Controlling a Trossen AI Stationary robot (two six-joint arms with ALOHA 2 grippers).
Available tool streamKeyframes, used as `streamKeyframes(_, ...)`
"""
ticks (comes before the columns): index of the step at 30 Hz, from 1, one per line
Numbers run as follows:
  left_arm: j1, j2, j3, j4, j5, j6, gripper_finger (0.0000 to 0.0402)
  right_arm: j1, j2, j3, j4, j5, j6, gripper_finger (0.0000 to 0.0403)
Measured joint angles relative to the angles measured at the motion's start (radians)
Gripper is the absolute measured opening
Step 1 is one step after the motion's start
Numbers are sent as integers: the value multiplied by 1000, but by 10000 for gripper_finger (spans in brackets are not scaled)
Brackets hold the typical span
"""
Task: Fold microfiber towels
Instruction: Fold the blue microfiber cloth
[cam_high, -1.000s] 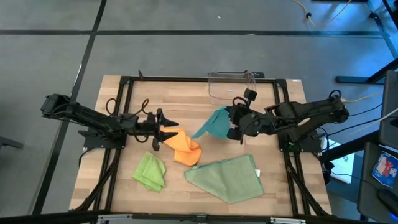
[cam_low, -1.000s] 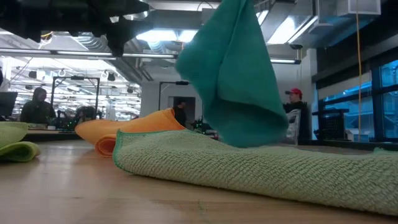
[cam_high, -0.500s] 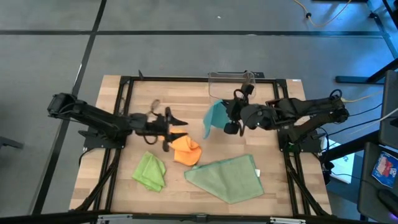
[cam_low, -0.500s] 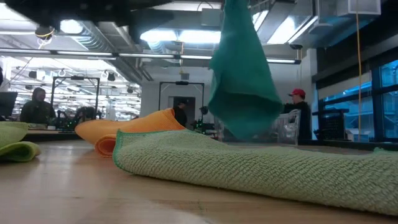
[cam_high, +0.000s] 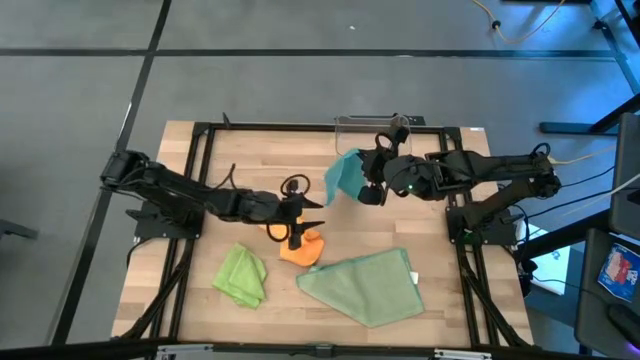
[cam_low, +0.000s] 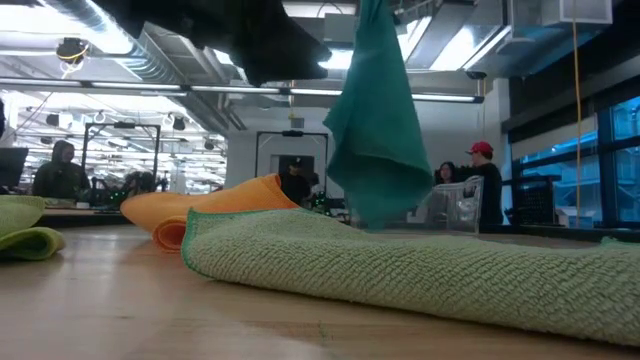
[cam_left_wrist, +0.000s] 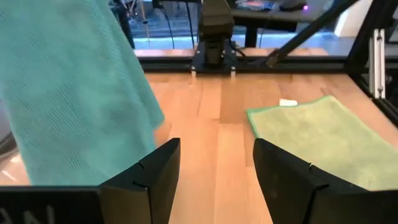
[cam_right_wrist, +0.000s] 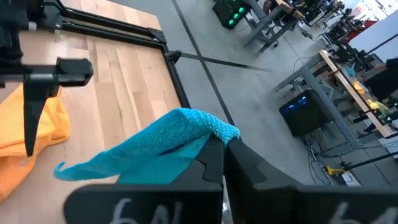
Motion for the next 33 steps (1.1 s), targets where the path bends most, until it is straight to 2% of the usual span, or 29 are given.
streamKeyframes(5, 1, 72, 33, -4, -143, 5, 195, 0, 0, 0, 9, -1, -7, 2)
streamKeyframes(8, 1, 87, 43, -2, -182, 27, 195, 0, 0, 0, 9, -1, -3, 2)
streamKeyframes(21, 0, 99, 43, -4, -123, -3, 195, 1, 0, 0, 28, -2, -2, 2)
streamKeyframes(33, 4, 99, 43, -10, -143, -16, 195, 3, 0, 0, 34, -2, -3, 4)
